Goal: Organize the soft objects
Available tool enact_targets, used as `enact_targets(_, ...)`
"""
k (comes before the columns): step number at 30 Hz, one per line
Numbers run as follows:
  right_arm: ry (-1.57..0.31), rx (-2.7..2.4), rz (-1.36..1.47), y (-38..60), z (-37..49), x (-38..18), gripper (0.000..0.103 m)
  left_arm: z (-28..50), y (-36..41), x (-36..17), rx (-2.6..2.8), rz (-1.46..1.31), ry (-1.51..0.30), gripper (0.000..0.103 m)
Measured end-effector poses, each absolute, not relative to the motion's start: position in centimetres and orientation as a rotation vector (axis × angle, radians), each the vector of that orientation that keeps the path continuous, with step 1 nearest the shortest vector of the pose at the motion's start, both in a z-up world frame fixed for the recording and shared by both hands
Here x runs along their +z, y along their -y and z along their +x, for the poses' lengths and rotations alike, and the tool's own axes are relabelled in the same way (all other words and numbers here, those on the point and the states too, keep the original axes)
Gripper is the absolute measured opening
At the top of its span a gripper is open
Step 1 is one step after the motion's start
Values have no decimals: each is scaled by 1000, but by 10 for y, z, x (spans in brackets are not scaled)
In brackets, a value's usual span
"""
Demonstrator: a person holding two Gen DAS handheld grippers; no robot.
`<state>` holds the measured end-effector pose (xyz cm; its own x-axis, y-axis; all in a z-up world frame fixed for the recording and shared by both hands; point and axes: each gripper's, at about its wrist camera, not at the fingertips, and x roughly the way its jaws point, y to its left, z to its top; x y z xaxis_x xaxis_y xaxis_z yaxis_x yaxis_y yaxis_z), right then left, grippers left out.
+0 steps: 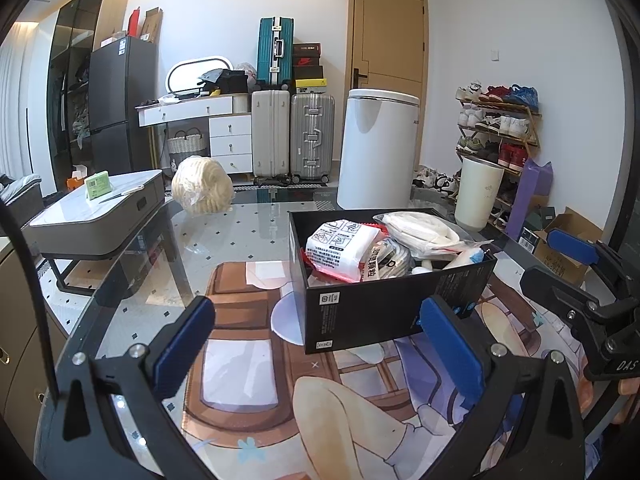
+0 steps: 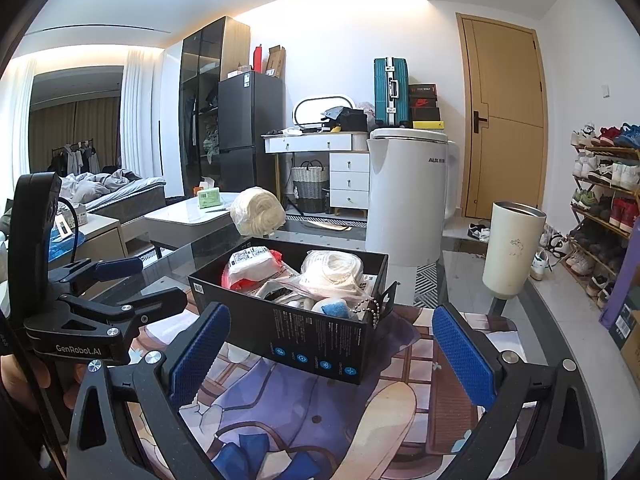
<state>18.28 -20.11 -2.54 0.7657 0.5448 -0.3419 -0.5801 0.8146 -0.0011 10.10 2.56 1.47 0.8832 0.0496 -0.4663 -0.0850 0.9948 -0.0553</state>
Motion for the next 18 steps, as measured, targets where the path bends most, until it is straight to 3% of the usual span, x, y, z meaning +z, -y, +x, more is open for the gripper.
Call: enact_targets(18,-338,614,-110,201,182,-26,103,101,-25,15,69,-70,-482,103)
